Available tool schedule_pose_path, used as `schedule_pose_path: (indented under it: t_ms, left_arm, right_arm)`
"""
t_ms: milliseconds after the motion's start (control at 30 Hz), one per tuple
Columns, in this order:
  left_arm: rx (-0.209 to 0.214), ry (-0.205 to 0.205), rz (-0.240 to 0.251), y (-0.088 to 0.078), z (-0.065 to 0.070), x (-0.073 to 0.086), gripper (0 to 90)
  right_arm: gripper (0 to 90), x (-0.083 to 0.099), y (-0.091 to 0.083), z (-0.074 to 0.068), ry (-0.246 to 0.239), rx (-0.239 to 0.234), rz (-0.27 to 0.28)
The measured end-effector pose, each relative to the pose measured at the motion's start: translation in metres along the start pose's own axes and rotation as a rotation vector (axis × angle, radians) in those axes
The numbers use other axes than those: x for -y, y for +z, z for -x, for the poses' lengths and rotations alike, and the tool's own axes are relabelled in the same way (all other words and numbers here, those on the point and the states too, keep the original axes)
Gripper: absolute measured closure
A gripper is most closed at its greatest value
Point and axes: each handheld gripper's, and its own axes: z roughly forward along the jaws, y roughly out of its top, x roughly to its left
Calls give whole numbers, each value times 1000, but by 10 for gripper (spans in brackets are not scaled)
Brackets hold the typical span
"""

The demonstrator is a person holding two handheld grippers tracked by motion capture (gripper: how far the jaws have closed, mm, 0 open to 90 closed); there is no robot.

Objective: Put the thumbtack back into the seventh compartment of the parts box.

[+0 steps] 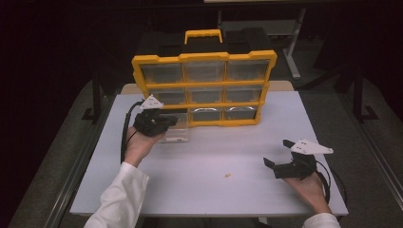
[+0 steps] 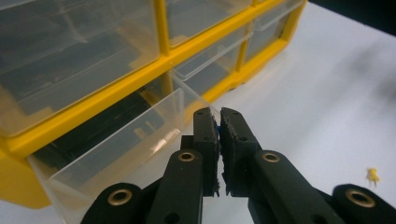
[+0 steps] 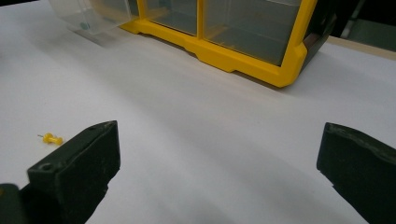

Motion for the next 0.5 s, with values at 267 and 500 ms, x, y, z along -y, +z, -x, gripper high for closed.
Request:
schedule_pose_path:
  t_ms: [267, 500]
  left_arm:
    - [11, -59, 15, 8, -16, 4, 810]
    - [21, -80, 41, 6, -13, 4, 355]
  right_arm:
    - [0, 0, 0, 1, 7, -2, -9]
    - [0, 1, 0, 1, 8, -1, -10]
